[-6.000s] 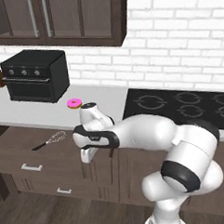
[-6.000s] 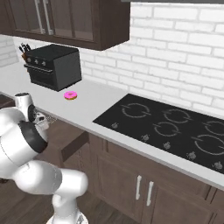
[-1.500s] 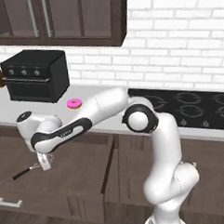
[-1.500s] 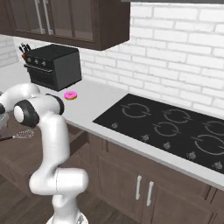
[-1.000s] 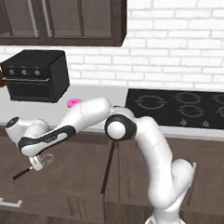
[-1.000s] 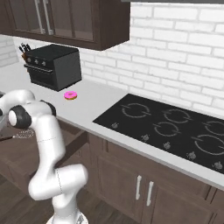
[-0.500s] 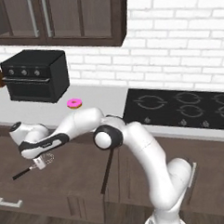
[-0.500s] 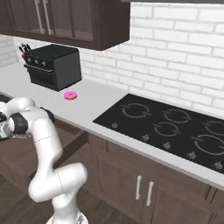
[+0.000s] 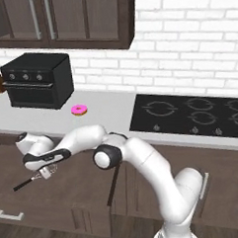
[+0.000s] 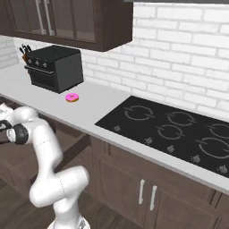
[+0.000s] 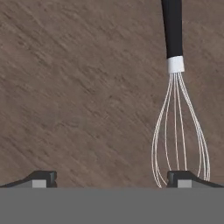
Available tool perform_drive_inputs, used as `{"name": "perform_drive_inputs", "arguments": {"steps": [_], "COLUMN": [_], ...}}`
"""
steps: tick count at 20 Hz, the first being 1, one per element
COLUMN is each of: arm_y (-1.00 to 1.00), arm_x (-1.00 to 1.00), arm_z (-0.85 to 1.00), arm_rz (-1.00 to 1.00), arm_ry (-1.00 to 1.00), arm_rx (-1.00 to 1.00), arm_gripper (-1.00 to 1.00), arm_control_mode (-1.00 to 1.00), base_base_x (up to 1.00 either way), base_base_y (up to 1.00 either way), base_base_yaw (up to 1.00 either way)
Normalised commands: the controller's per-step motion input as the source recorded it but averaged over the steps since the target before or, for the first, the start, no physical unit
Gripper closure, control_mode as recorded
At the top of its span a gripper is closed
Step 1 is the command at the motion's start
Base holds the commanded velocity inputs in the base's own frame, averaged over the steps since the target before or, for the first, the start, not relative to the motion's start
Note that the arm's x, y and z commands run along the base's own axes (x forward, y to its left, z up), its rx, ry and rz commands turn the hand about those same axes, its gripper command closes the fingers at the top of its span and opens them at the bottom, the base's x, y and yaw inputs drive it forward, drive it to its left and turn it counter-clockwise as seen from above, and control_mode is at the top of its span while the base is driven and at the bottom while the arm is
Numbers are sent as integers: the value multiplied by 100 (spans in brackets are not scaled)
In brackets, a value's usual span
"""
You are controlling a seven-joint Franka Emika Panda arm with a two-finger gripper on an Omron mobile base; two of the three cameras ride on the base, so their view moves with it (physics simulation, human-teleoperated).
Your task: Pick the whisk from the drawer and place it on the counter.
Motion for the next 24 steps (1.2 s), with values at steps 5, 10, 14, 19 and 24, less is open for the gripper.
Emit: {"name": "perform_drive_inputs", "arguments": {"steps": [5,10,14,19,24], "arm_y": [41,62,47,25,0], "arm_x": [31,36,43,50,0], "arm_z": [-24,-1,-6,-16,-20], "arm_rz": [1,1,5,7,6], "arm_ry": [0,0,1,5,13], "arm_rx": [-2,0,0,0,-2], "arm_gripper": [-100,-100,-100,100,100], "arm_control_mode": [-100,-100,-100,-100,-100], "base_base_x": [0,0,0,0,0], "base_base_y": [0,0,0,0,0], "base_base_yaw": [0,0,0,0,0]}}
